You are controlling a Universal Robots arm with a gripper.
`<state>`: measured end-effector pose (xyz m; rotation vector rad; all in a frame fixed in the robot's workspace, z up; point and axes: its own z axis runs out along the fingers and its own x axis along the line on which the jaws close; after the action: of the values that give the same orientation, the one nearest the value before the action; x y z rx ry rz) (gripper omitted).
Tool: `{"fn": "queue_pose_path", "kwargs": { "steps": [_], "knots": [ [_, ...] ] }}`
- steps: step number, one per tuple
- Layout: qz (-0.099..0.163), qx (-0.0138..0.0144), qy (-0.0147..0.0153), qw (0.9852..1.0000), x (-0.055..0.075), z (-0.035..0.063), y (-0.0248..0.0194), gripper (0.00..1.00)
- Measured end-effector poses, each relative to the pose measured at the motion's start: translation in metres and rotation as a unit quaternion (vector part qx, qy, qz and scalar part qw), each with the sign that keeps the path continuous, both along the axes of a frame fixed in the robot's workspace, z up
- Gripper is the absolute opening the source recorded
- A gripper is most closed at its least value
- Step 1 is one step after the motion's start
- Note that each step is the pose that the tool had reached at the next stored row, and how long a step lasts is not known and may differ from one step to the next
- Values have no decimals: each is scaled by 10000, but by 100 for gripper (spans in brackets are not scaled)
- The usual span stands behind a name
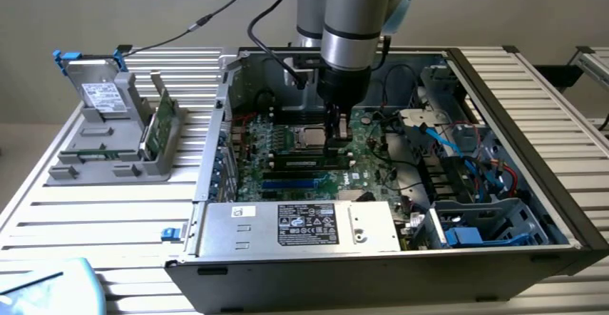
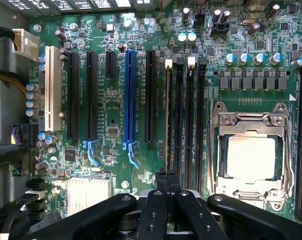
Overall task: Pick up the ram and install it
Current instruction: 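Press down the ram until it locks into place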
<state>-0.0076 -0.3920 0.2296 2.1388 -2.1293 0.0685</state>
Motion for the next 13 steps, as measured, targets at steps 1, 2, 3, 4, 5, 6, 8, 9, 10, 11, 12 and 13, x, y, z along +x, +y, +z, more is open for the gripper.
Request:
{"fn": "queue_pose_path", "kwargs": {
  "steps": [1,2,3,4,5,6,8,9,10,11,12,13],
  "knots": [
    [0,-1,1,10000,0,0,-1,11],
    [0,-1,1,10000,0,0,0,11],
    [0,-2,1,10000,0,0,-1,11],
    [0,-2,1,10000,0,-2,-1,11],
    [0,0,0,10000,0,-9,0,11],
    [0,-1,1,10000,0,-11,-1,11],
    [0,-2,1,10000,0,-10,-1,11],
    [0,-2,1,10000,0,-11,-1,11],
    [0,-2,1,10000,0,-11,-1,11],
    [0,-2,1,10000,0,-11,-1,11],
    [0,-2,1,10000,0,-14,-1,11],
    [0,-2,1,10000,0,-18,-1,11]
  ]
}}
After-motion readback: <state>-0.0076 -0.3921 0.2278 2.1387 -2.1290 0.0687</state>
